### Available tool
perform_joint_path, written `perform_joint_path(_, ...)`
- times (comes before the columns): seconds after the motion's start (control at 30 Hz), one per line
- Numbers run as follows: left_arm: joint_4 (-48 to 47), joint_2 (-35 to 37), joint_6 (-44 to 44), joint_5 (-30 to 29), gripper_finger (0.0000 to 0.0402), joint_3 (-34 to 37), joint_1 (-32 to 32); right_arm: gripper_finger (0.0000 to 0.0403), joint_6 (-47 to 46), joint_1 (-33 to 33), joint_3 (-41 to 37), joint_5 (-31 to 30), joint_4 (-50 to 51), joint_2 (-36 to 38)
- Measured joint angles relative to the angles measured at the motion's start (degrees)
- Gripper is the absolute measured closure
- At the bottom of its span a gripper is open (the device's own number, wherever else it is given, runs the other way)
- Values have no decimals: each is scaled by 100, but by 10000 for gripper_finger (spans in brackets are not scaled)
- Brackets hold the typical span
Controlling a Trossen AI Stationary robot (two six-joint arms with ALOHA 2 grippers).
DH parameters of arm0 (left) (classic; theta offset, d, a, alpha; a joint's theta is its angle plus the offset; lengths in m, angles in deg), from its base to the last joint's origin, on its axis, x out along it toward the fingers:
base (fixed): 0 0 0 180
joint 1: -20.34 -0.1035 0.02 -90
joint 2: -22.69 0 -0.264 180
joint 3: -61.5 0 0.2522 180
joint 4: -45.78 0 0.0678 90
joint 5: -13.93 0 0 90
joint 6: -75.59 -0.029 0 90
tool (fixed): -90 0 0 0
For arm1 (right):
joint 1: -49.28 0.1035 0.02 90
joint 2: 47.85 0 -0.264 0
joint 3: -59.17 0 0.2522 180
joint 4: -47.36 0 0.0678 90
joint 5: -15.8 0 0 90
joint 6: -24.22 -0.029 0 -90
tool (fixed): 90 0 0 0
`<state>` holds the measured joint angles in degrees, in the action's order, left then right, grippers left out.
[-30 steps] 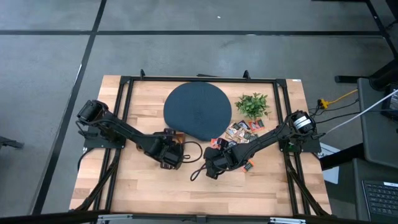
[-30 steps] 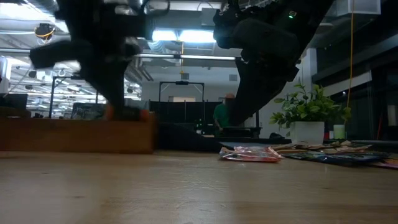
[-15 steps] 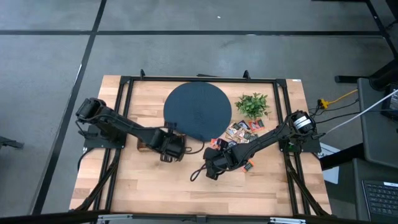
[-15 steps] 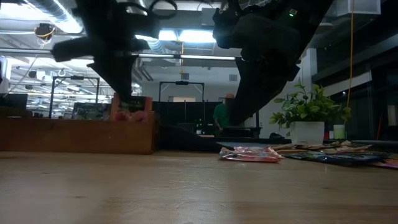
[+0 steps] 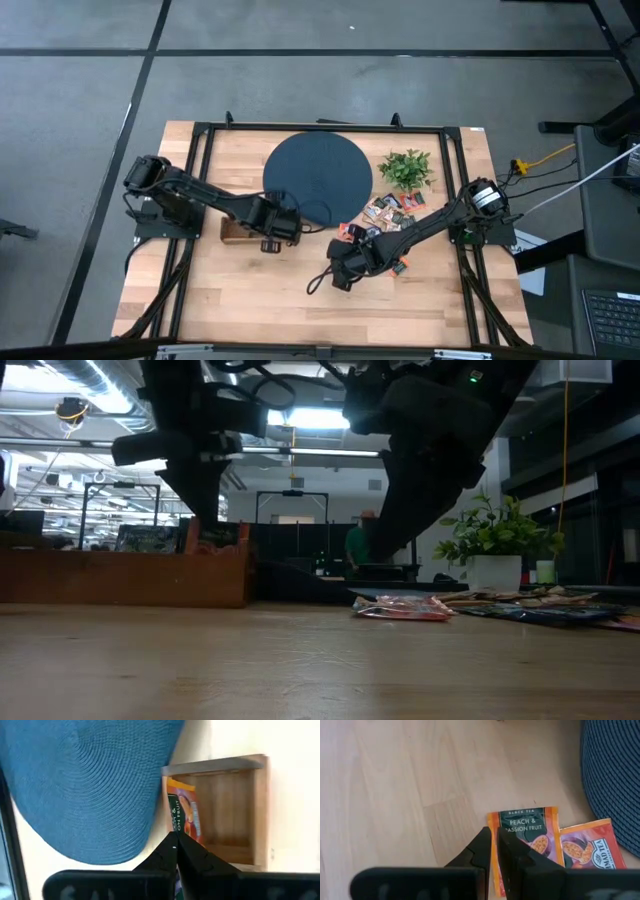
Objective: Pick & Place Tea
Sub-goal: Put the orange tea bag into the right section of the wooden organizer
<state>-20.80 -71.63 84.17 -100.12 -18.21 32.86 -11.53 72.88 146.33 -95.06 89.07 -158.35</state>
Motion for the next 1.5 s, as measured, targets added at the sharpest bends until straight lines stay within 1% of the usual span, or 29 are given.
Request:
perform_joint_path(0.17, -22, 0, -18, -61, 377, 0, 8, 370, 0, -1, 0, 0, -2, 0)
perform_joint_path(0.33, -20, 0, 43, -102, 344, 4, 3, 370, 0, 0, 0, 0, -6, 0)
perform_joint_path(0.43, -30, -2, 109, -232, 326, 7, 8, 370, 0, 0, 0, 0, -7, 0)
perform_joint_path(0.57, -247, -2, 114, -693, 311, 7, 9, 370, 0, 0, 0, 0, -9, 0)
perform_joint_path(0.67, -415, 95, 163, -1082, 307, 11, 37, 370, 0, 0, 0, -2, -9, 0)
perform_joint_path(0.8, -315, 495, 189, -1239, 309, 11, 160, 370, 20, 0, 0, -4, -35, 0)
perform_joint_path(0.9, -189, 872, 414, -1166, 311, 11, 357, 370, 35, -2, 0, -29, -44, 0)
perform_joint_path(1.0, -127, 1222, 739, -732, 309, 11, 630, 370, 71, -2, 0, -48, -76, 0)
perform_joint_path(1.13, -115, 1466, 1387, -251, 310, 46, 1031, 370, 182, -2, 0, -52, -199, 0)
perform_joint_path(1.3, -90, 1414, 1962, -186, 315, 355, 1455, 370, 317, -2, 0, -52, -270, 0)
perform_joint_path(1.37, 232, 1340, 2070, -185, 315, 475, 1578, 370, 317, -2, 0, -52, -255, 0)
perform_joint_path(1.5, 996, 1251, 2018, -147, 314, 633, 1791, 370, 258, -2, -109, -52, -323, 0)
